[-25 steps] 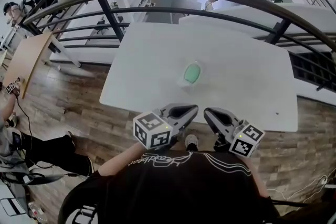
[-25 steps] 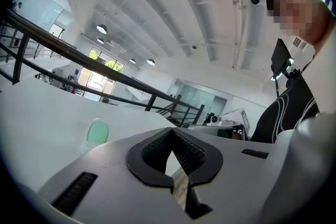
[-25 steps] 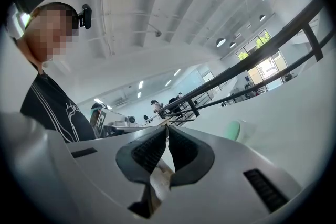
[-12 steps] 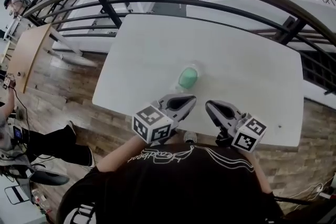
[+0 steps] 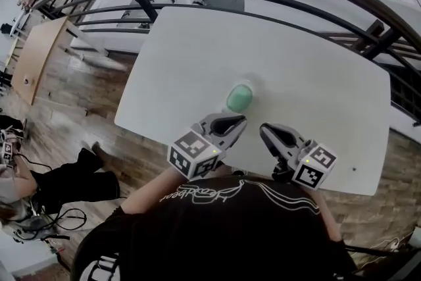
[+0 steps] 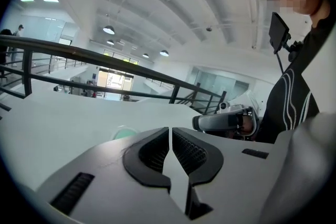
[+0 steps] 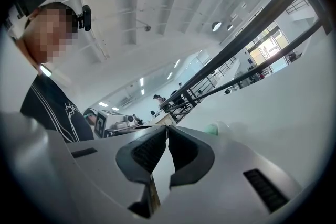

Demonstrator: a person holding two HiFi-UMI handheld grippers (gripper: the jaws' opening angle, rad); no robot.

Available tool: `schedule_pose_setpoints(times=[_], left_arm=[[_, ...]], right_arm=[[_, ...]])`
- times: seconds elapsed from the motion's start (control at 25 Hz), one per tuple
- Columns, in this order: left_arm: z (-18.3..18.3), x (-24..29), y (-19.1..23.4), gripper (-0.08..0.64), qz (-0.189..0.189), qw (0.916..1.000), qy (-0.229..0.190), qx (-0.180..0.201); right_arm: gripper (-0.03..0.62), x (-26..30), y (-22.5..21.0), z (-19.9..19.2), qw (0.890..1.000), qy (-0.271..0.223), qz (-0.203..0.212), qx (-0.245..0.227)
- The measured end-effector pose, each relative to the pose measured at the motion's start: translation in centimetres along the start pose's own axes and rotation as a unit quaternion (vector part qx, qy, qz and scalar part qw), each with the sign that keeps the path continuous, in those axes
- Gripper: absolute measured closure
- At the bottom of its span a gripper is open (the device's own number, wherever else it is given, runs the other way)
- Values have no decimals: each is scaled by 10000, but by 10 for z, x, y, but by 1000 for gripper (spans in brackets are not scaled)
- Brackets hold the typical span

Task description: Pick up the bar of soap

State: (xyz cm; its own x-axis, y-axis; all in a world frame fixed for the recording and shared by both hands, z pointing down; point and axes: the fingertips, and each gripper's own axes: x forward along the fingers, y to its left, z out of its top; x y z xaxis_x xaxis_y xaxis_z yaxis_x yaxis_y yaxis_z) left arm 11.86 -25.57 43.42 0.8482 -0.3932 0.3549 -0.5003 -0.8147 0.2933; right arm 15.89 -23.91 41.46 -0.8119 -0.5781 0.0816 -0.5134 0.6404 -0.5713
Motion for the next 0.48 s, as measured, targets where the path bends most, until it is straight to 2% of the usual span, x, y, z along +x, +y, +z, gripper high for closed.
schedule_pose_setpoints(times=[0.12,0.32,0.48], left_arm=[[-4,6,14,546,261,9996,85,73],[-14,18,33,486,456,9987,198,78],[-23,26,49,420,697,9963,438,255]], right_arm=[[574,2,-10,-2,10000,32,6,30],[574,3,-23,-8,9999,70,-13,154],[574,5,-29,-6,9999,63,4,148]])
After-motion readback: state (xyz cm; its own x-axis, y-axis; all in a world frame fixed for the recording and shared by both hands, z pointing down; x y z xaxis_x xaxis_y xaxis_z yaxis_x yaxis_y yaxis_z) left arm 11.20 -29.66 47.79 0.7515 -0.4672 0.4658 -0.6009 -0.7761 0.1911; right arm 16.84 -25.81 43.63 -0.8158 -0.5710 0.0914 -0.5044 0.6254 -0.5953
